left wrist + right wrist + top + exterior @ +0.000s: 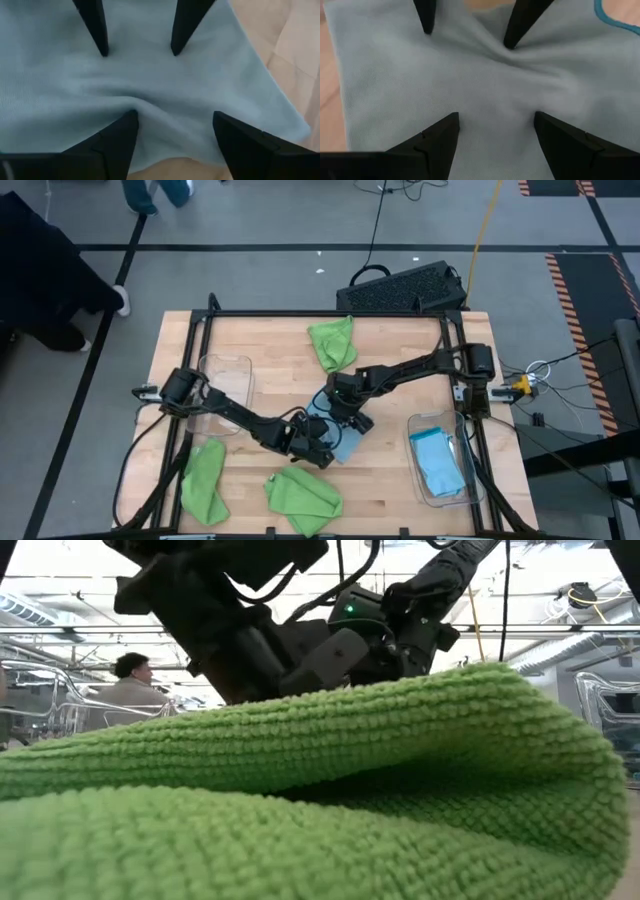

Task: Sort microfiber towel by color & place in baskets
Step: Fold the blue microfiber towel

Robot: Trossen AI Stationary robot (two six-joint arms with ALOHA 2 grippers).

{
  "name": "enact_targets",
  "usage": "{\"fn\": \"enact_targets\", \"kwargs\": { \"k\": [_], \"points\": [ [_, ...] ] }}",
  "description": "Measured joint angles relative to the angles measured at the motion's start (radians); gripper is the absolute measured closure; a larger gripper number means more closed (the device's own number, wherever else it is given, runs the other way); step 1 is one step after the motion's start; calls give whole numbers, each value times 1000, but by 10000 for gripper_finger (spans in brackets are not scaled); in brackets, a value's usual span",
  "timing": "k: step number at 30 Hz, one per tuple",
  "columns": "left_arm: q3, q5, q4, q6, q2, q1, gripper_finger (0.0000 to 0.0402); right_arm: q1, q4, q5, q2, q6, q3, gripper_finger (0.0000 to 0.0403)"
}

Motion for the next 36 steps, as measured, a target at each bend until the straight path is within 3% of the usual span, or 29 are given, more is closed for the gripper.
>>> {"fn": "enact_targets", "kwargs": {
  "k": [3,8,13,18,22,27,36],
  "points": [
    [0,-18,-8,41,13,-2,155,0,-4,5,1,10,-1,151],
    [1,12,-75,214,6,-7,202,18,-10,84,-23,203,-2,169],
    [2,75,-177,186,-16,-5,272,68,-63,196,-67,349,-7,178],
    [-3,76,-226,221,-49,-12,300,118,-140,201,-102,467,-8,157],
    [-8,39,-321,205,-97,-9,291,149,-155,183,-104,519,-7,130],
    [-17,29,-433,206,-177,-4,250,170,-97,182,-104,497,-7,104],
    [-11,24,-415,313,-258,-29,154,172,-56,198,-185,539,-7,99]
  ]
}}
